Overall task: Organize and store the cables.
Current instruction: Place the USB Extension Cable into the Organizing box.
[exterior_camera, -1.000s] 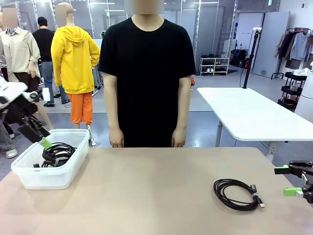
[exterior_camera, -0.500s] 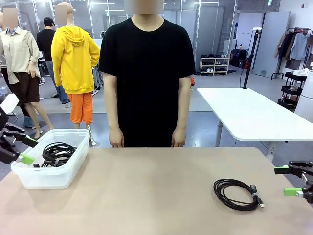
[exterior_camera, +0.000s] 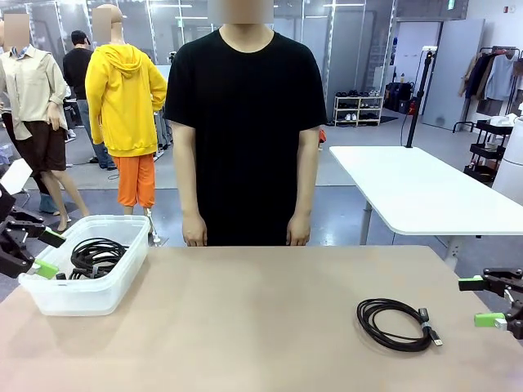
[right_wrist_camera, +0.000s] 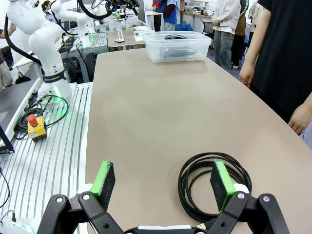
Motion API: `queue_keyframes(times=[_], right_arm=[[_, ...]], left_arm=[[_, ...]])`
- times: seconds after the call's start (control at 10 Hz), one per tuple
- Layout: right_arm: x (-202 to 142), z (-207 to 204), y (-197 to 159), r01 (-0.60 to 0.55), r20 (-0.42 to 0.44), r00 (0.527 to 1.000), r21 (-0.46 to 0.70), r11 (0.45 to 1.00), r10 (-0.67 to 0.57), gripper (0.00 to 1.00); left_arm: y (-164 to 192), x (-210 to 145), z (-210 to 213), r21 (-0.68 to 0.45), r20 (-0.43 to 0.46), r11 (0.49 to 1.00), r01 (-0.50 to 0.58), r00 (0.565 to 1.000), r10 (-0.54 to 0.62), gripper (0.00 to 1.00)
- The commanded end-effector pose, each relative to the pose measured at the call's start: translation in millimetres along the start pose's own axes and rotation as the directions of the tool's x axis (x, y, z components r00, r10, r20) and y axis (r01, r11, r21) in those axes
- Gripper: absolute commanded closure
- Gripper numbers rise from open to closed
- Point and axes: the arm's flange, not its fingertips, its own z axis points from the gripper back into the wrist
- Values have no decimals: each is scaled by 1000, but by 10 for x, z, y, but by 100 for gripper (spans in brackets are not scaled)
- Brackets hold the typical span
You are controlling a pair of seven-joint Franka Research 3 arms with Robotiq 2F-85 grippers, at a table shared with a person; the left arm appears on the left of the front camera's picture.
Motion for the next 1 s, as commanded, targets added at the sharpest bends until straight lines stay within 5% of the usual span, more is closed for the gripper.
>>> queue_keyframes(times=[0.0, 0.1, 0.4, 0.9], right_arm=[[40, 17, 39, -8, -5, 1000, 0, 1000, 8, 0], [114, 42, 93, -23, -10, 1000, 3, 1000, 23, 0], [551, -38, 256, -127, -273, 953, 46, 991, 135, 0], [986, -247, 156, -64, -515, 857, -45, 997, 32, 0]], left_arm=[[26, -5, 24, 2, -1, 1000, -22, 1000, 22, 0], [26, -5, 24, 2, -1, 1000, -22, 1000, 22, 0], [26, -5, 24, 2, -1, 1000, -22, 1000, 22, 0], [26, -5, 24, 2, -1, 1000, -22, 1000, 22, 0]])
